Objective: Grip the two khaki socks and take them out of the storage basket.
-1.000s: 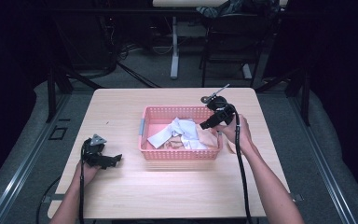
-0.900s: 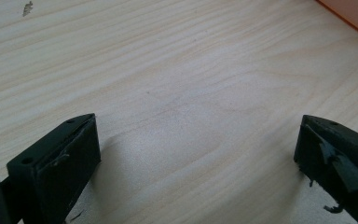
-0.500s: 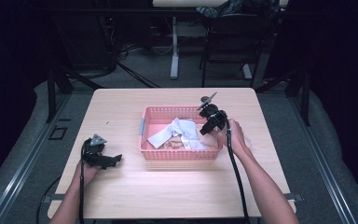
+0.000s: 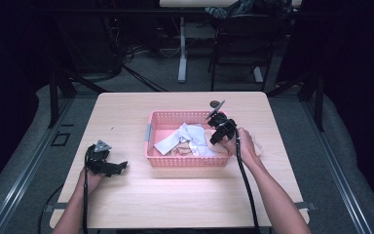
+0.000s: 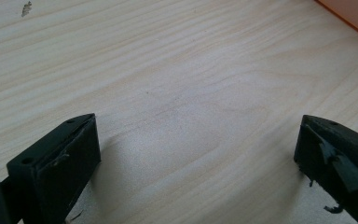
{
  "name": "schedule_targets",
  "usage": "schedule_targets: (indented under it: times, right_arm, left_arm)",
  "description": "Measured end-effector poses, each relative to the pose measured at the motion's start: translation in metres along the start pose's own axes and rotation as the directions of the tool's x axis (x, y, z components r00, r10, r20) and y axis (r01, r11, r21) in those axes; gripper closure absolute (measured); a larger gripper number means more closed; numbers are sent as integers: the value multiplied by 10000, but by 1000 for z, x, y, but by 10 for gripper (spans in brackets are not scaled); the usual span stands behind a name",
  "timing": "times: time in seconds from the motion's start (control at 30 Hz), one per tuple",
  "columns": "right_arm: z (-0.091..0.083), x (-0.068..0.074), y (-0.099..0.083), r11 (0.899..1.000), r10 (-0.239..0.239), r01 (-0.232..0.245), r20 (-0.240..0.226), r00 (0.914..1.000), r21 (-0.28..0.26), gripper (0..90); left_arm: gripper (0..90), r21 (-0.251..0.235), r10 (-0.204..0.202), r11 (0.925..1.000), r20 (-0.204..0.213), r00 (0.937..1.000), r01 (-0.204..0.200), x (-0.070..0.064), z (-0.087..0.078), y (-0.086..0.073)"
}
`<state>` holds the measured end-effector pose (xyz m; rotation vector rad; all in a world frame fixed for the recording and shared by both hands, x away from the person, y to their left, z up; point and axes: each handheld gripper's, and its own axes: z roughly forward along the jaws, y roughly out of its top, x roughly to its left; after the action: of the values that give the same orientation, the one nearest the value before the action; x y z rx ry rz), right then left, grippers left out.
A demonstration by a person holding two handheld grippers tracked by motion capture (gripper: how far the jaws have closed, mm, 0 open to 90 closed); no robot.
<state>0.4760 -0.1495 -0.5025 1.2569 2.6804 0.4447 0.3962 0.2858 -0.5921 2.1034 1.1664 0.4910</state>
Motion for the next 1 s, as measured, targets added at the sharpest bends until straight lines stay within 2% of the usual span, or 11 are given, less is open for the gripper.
schedule_targets:
  times: [0.13,0.27,0.3,0.37,0.47,0.53,0.73,0.8,1.0]
  right_arm:
    - [-1,1,0,9999,-88,84,263,9996,148,735]
    - [-4,1,0,9996,-230,226,205,9995,160,816]
    - [-3,1,-1,10000,-84,86,215,9997,-51,830]
    - [-5,1,-1,9999,-104,105,204,9997,-49,849]
    - [-8,1,-1,9999,-121,123,181,9998,-109,858]
    - [-10,2,-2,9993,41,-36,122,9999,-376,860]
    - [-31,1,1,9970,-229,234,71,9997,-743,861]
    - [-37,2,3,9946,-140,142,29,9999,-1031,861]
    - [-54,5,6,9895,-252,254,35,9997,-1425,860]
  left_arm:
    - [1,-7,9,10000,0,10000,-9,0,0,0]
    - [1,10,-5,10000,2,10000,5,0,0,0]
    - [1,6,-24,10000,-1,10000,24,0,0,0]
    - [1,-3,-23,10000,-3,10000,23,0,0,0]
    - [1,3,-1,10000,0,10000,1,0,0,0]
    - [1,9,-6,10000,1,10000,6,0,0,0]
    - [1,2,3,10000,-4,10000,-3,0,0,0]
    - [1,10,-7,10000,-1,10000,7,0,0,0]
    - [1,0,-6,10000,-1,10000,6,0,0,0]
